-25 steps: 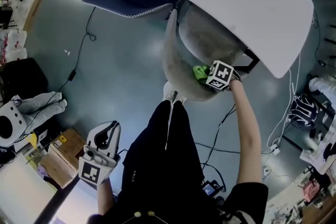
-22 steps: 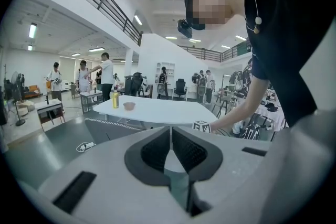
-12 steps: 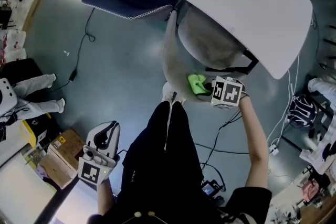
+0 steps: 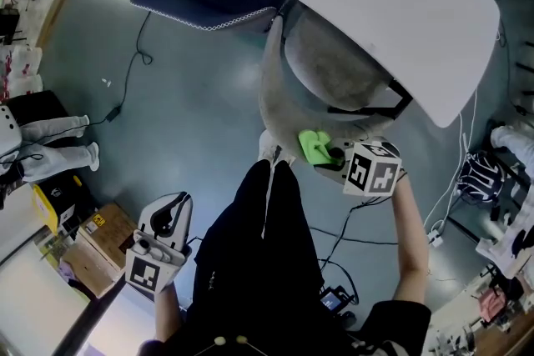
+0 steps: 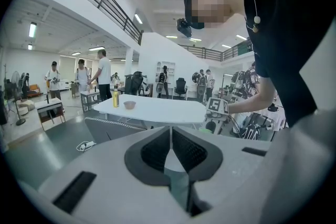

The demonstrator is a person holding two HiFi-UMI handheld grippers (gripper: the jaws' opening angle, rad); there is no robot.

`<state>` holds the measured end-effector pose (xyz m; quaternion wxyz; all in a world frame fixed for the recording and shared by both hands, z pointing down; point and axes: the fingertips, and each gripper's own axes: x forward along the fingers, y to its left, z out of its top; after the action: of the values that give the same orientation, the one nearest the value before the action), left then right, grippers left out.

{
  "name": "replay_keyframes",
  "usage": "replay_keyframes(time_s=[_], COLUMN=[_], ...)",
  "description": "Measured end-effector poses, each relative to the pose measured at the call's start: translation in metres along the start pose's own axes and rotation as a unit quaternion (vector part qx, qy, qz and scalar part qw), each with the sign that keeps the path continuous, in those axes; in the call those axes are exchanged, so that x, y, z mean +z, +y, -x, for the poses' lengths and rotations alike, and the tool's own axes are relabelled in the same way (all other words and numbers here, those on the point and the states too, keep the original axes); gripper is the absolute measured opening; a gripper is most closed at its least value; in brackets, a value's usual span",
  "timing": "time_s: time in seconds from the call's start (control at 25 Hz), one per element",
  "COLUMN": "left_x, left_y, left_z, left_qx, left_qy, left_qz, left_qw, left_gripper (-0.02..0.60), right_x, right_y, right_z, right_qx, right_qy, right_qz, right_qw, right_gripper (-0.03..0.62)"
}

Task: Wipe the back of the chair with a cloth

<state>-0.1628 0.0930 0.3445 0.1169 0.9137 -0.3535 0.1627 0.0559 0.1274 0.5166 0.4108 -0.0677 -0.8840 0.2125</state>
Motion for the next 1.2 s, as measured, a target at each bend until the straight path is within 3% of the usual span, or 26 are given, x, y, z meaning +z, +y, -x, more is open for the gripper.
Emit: replay_keyframes(time_s=[0.16,0.36,0.48,0.6,0.76,0.96,1.2], left_x=[0.001,-0.001,-0.004,-0.005,-0.005,-0.007,-0.004], left_y=[0.0,0.001,0.001,0.0,0.001,0.001,0.0], left_z=[0.0,0.003,0.004,0.004,0.007,0.004,-0.001], left_qx=[0.003,0.01,0.012,0.014,0.017,0.013,0.009], left_qy=[-0.001,0.0,0.005,0.005,0.007,0.006,0.003], left_qz=[0.0,0.003,0.004,0.004,0.005,0.011,0.01], left_qw=[1.0,0.9999,0.9999,0.9999,0.9998,0.9998,0.9999], left_gripper=[0.017,0.017,0.017,0.017,0.017,0.017,0.017], right_x=[-0.023,-0.08,-0.11,-0.124,-0.109,-0.063,-0.02], right_y=[-0.065,-0.152,-0.18,-0.186,-0.186,-0.176,-0.143], right_z=[-0.003,-0.048,-0.081,-0.117,-0.134,-0.119,-0.092], right_qx=[-0.067,-0.144,-0.156,-0.133,-0.116,-0.071,-0.061], right_qy=[-0.003,0.024,0.048,0.059,0.047,-0.024,-0.059], right_qz=[-0.062,-0.171,-0.229,-0.269,-0.264,-0.235,-0.182], right_qw=[0.996,0.974,0.96,0.952,0.956,0.969,0.98], right_gripper=[0.02,0.02,0.02,0.02,0.02,0.02,0.02])
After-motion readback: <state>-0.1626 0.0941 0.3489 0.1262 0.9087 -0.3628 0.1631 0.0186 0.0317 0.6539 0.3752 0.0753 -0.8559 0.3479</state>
